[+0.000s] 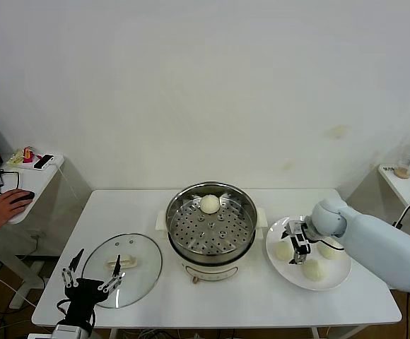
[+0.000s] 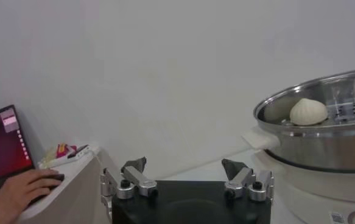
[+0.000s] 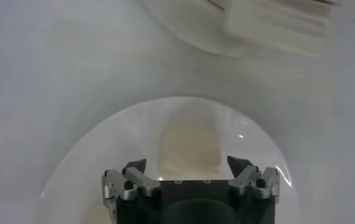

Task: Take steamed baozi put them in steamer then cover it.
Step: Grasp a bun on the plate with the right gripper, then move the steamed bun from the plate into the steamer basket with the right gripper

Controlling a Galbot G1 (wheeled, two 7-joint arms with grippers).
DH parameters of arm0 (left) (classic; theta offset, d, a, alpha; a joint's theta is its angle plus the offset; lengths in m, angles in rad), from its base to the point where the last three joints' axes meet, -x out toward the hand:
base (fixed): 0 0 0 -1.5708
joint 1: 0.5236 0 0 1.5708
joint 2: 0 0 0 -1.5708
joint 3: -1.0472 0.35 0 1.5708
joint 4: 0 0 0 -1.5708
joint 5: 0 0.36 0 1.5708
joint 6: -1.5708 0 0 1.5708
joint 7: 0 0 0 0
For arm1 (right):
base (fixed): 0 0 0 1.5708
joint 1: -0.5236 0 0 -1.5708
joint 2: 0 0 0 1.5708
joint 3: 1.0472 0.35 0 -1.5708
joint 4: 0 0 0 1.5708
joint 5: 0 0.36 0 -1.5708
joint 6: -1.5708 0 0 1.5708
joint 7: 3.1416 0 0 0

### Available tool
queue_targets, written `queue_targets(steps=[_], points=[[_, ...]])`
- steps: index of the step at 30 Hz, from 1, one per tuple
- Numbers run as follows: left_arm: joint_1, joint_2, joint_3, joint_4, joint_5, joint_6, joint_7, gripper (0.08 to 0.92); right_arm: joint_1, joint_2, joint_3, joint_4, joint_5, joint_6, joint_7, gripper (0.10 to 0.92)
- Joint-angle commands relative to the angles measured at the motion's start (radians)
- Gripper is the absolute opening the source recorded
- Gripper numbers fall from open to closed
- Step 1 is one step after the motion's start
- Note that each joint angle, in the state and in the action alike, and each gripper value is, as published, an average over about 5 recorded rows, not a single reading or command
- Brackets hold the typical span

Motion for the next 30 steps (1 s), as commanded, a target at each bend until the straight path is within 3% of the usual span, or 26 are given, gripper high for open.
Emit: queue_targets(steps=[1, 10, 19, 30], points=[[0.003, -0.001, -0.001, -0.002, 0.001, -0.001, -0.001, 0.823, -0.008, 0.035, 0.011, -0.043, -0.018, -0.009, -0.017, 0.796], [0.006, -0.003, -0.002, -0.009, 0.001, -0.001, -0.002, 0.823, 0.023, 0.02, 0.012, -0.044, -0.005, -0.002, -0.066, 0.631], [0.009, -0.003, -0.002, -0.015, 0.0, -0.002, -0.002, 0.823, 0.131, -0.067, -0.004, 0.025, 0.049, -0.001, -0.091, 0.626], [-0.002, 0.003, 0.013, -0.017, 0.0, -0.001, -0.001, 0.823, 0.547, -0.128, -0.194, 0.105, 0.237, -0.037, -0.091, 0.63]])
